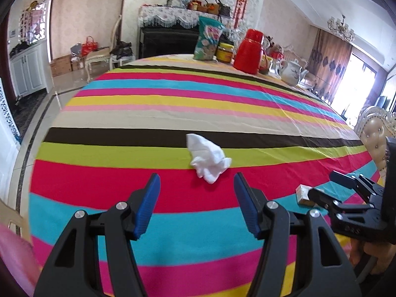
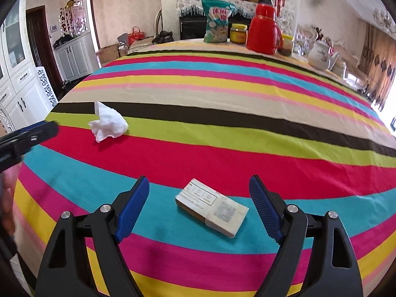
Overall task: Collect trash
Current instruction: 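Grasp the white tissue with the left tool while the right tool grasps the small cardboard box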
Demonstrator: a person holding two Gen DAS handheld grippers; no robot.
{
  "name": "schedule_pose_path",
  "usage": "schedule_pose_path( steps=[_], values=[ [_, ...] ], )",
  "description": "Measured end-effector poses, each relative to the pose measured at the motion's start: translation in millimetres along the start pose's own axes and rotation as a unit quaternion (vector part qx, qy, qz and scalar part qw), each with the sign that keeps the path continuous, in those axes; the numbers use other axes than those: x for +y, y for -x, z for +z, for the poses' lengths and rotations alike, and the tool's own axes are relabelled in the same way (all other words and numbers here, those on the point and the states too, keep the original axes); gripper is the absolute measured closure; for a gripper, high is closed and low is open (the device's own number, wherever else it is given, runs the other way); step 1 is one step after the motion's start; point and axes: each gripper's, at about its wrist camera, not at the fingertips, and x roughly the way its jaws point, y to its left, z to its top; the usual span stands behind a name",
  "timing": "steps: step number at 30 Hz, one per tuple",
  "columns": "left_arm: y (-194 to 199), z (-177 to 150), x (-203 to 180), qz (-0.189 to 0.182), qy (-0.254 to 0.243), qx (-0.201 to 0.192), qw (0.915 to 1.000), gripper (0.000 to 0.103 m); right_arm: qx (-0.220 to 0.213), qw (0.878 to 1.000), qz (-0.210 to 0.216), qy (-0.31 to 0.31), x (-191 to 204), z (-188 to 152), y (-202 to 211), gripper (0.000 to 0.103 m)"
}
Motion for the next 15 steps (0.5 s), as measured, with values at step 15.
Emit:
schedule_pose_path(
  steps=[15],
  values=[
    [-84.1, 24.5, -19.4, 0.009, -0.027, 0.059, 0.9978, 0.049, 0.039, 0.999, -0.012, -0.01, -34.7, -7.0, -12.8, 0.025]
  ],
)
